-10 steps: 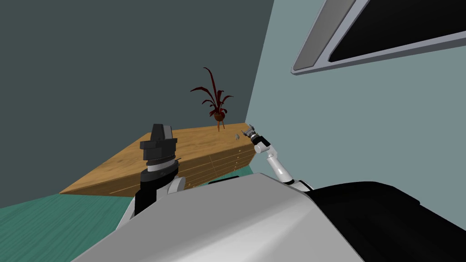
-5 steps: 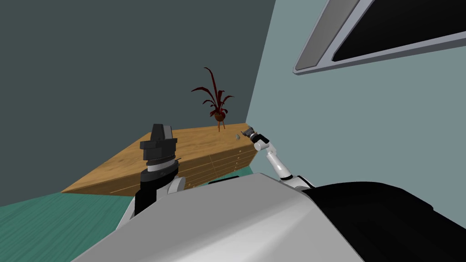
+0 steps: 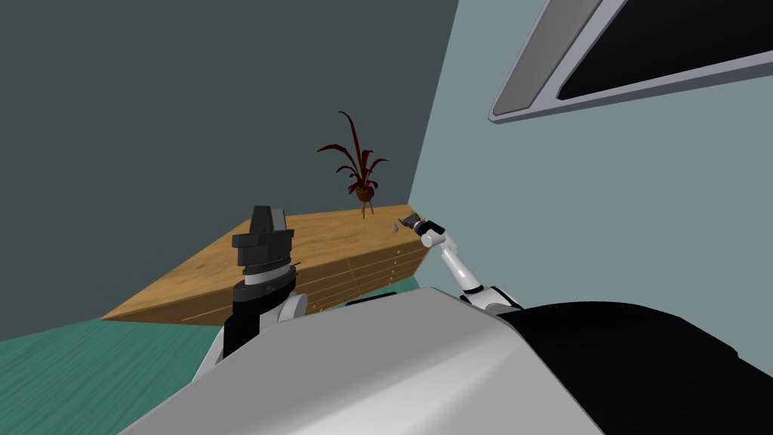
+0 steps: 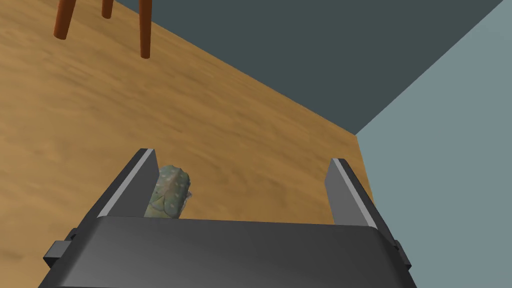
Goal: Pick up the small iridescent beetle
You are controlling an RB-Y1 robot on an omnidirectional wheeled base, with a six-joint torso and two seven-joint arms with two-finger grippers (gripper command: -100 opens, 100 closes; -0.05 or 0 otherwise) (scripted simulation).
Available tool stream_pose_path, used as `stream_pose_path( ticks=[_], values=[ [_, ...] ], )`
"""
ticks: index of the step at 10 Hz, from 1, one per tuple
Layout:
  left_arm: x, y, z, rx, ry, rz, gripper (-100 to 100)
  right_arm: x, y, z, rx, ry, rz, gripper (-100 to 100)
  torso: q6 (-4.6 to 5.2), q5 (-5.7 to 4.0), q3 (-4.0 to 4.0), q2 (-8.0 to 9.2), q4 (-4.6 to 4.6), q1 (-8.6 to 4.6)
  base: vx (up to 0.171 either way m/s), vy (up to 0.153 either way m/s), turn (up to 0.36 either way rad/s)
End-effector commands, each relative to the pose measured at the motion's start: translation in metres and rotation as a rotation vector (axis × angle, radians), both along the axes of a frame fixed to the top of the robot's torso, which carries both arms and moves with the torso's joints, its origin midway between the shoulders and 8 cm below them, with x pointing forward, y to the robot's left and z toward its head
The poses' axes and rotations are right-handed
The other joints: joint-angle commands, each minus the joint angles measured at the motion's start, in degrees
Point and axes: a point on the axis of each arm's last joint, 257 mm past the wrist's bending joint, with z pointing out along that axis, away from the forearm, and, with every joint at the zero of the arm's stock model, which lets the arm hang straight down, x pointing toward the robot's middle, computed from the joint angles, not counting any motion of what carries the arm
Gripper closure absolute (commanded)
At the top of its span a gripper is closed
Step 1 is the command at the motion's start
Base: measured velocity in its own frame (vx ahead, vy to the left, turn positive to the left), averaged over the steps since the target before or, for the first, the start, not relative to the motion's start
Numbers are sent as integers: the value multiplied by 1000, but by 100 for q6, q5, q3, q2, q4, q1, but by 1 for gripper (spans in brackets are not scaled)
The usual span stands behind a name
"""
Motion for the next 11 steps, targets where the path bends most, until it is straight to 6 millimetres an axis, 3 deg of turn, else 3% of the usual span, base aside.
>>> stream_pose_path(
  ticks=[1,11],
  values=[
    [0,0,0,0,0,0,0,6,0,-8,55,61,-1,-100,0,0,0,0,0,0,12,-12,30],
    [0,0,0,0,0,0,0,14,6,-50,325,369,-47,-100,0,-1,-2,-3,-1,-4,17,-17,20]
  ],
)
